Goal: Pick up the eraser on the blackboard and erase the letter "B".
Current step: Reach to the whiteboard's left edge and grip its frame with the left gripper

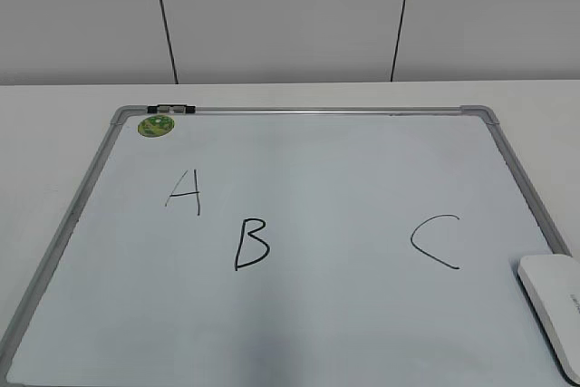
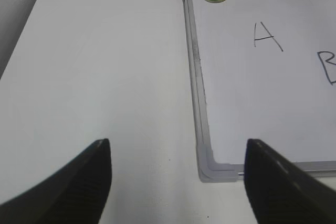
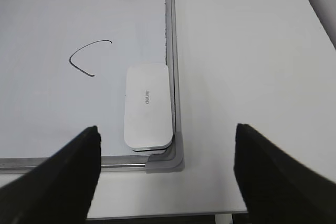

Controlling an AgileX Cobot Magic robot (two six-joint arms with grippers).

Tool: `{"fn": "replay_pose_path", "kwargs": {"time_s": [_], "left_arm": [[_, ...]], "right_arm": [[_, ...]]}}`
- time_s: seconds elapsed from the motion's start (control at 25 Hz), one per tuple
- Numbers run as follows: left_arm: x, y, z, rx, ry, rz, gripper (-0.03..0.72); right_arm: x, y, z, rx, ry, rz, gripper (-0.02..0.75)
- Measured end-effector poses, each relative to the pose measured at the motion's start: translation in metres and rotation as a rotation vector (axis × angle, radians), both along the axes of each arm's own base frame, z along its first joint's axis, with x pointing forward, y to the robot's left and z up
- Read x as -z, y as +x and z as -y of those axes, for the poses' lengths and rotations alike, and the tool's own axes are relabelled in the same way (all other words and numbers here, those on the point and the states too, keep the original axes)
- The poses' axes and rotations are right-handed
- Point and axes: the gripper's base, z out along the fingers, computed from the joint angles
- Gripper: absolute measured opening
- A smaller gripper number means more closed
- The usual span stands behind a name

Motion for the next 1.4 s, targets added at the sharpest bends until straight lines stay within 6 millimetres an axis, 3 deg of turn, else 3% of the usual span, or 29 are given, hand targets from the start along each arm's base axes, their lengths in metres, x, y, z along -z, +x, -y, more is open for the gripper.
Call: {"fn": "replay_pose_path", "kwargs": {"time_s": [0.16, 0.44, 0.96, 1.4], "left_arm": [[-0.015, 0.015, 0.001, 0.006, -0.014, -0.039, 0.587], [-0.025, 0.078, 0.000, 0.003, -0.030, -0.125, 0.588], [-0.011, 0.192, 0.000, -0.006, -0.050, -0.408, 0.587], [0.024, 0.278, 0.008, 0.061, -0.116, -0.594, 0.577]], "right_arm": [[0.000, 0.000, 0.000, 0.000, 0.000, 0.000, 0.587], [0.000, 0.000, 0.000, 0.000, 0.000, 0.000, 0.587], [0.000, 0.000, 0.000, 0.000, 0.000, 0.000, 0.586], [0.000, 0.000, 0.000, 0.000, 0.000, 0.000, 0.587]]}}
